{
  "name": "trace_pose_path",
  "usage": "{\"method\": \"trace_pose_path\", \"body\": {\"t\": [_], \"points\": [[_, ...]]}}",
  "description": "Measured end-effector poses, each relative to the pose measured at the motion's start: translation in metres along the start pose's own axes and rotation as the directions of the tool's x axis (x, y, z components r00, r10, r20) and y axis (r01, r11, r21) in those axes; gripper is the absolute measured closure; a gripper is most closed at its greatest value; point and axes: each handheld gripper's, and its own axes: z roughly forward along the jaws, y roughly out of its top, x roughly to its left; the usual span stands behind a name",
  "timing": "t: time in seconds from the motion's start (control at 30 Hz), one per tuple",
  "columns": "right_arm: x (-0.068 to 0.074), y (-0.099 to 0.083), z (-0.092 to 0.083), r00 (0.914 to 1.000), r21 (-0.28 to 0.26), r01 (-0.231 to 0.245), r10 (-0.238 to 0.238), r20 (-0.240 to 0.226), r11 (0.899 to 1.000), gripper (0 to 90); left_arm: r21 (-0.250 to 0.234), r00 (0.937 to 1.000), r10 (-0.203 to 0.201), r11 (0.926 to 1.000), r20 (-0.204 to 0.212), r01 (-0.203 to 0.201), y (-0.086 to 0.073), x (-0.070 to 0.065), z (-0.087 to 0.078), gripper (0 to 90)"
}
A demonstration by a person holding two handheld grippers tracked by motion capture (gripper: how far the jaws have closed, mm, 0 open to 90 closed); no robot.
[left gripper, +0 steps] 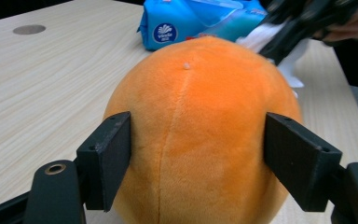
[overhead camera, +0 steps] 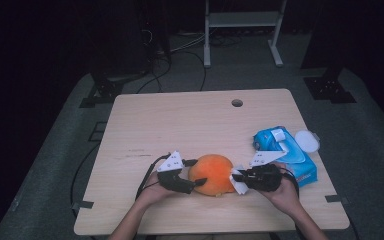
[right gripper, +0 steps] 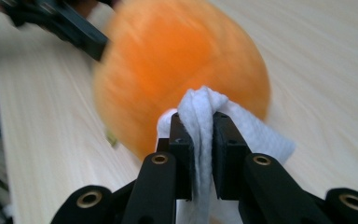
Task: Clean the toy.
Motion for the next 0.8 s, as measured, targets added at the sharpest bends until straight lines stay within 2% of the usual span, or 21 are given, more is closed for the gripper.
{"method": "trace_pose_path", "body": {"t": [0.1,0.2,0.27,0.33,0.47,0.53,0.67,0.73,0.8], "points": [[0.015,0.018,0.001,0.9975,-0.057,0.035,-0.038,-0.059,0.998,79.1,-0.016,0.9998,-0.021,0.9996,0.002,0.021,-0.001,0.000,0.002,25.3],[0.023,0.025,0.008,0.9948,-0.041,0.086,-0.088,-0.051,0.995,79.1,-0.007,0.9999,-0.014,0.9999,0.001,0.014,-0.001,0.000,0.001,25.3],[0.018,0.019,0.011,0.9956,-0.032,0.071,-0.073,-0.059,0.997,79.2,-0.009,0.9999,-0.012,0.9999,0.006,0.012,-0.002,-0.001,0.000,25.4],[0.007,0.010,0.009,0.9972,-0.031,0.027,-0.029,-0.069,0.999,79.3,-0.009,0.9999,-0.012,0.9999,0.001,0.012,-0.002,-0.002,0.001,25.4],[-0.011,-0.005,0.001,0.9991,-0.001,-0.039,0.039,-0.017,0.999,79.2,-0.003,0.9999,-0.016,0.9999,0.003,0.016,-0.001,-0.001,0.001,25.8],[-0.013,-0.008,0.000,0.9980,-0.004,-0.060,0.060,-0.020,0.998,79.1,-0.002,0.9999,-0.003,1.0000,0.012,0.003,-0.001,-0.002,0.002,25.9],[-0.003,0.014,-0.005,0.9977,-0.097,-0.037,0.032,-0.059,0.995,79.1,-0.006,0.9986,0.033,0.9995,0.041,-0.032,-0.001,-0.007,0.004,26.9],[0.002,0.022,-0.002,0.9989,-0.103,-0.011,0.006,-0.047,0.995,79.0,0.001,0.9982,0.043,0.9991,0.042,-0.043,0.000,-0.009,0.004,27.0],[0.001,0.019,0.005,0.9994,-0.078,-0.012,0.009,-0.035,0.997,79.0,0.002,0.9976,0.052,0.9987,0.046,-0.052,-0.001,-0.009,0.003,28.1]]}}
